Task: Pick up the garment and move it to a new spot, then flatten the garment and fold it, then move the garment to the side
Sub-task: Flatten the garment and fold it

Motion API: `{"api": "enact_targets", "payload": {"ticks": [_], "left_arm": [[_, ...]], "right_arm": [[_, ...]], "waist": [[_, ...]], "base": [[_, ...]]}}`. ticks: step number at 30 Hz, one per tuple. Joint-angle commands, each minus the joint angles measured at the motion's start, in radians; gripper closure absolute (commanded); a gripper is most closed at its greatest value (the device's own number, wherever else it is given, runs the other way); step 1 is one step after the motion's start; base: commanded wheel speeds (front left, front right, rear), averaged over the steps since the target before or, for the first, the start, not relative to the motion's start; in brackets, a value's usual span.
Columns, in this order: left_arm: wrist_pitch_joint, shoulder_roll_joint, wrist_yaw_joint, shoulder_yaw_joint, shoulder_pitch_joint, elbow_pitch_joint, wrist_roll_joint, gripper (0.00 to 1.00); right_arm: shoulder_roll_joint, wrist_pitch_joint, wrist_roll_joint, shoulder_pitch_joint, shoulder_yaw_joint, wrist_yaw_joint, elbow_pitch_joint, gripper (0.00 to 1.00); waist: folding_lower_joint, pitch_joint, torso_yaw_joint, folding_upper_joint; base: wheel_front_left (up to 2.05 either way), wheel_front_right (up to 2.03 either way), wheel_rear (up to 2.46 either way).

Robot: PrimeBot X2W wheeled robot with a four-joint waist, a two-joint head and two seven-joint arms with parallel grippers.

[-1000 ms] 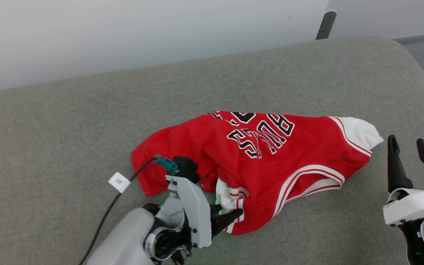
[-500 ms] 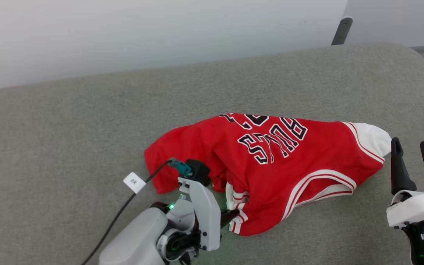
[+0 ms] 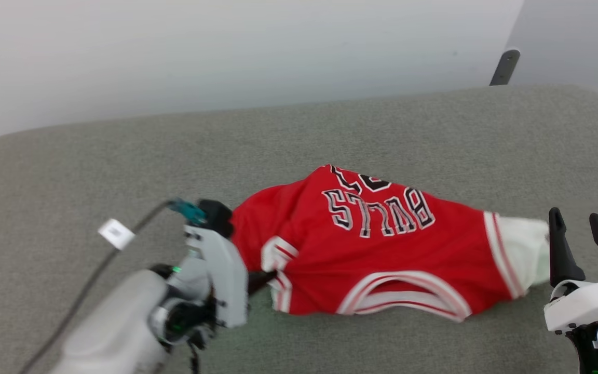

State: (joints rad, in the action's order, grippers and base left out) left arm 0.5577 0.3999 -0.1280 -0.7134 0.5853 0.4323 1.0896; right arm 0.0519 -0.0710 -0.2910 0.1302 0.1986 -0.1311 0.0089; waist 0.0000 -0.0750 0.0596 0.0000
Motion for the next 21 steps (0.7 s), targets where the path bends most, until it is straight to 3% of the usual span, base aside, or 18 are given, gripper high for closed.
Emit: {"api": "enact_targets", "payload": {"ticks": [1, 12, 21], "left_arm": [[0.007, 0.025, -0.004, 0.013, 0.015, -0.010, 0.012, 1.00], [0.035, 0.179, 0.034, 0.086, -0.006, -0.056, 0.044, 1.00], [-0.008, 0.184, 0.041, 0.107, -0.054, -0.033, 0.064, 1.00]], "right_arm": [[-0.003, -0.001, -0.003, -0.017, -0.002, 0.001, -0.002, 0.00], [-0.003, 0.003, -0.017, -0.022, -0.022, 0.001, 0.003, 0.00], [-0.002, 0.021, -0.010, -0.012, -0.046, 0.001, 0.011, 0.00]], "waist": [[0.0000, 0.006, -0.010, 0.0000], [0.0000, 0.003, -0.022, 0.0000], [0.0000, -0.014, -0.017, 0.0000]], "base": [[0.00, 0.00, 0.00], [0.00, 0.00, 0.00], [0.00, 0.00, 0.00]]}}
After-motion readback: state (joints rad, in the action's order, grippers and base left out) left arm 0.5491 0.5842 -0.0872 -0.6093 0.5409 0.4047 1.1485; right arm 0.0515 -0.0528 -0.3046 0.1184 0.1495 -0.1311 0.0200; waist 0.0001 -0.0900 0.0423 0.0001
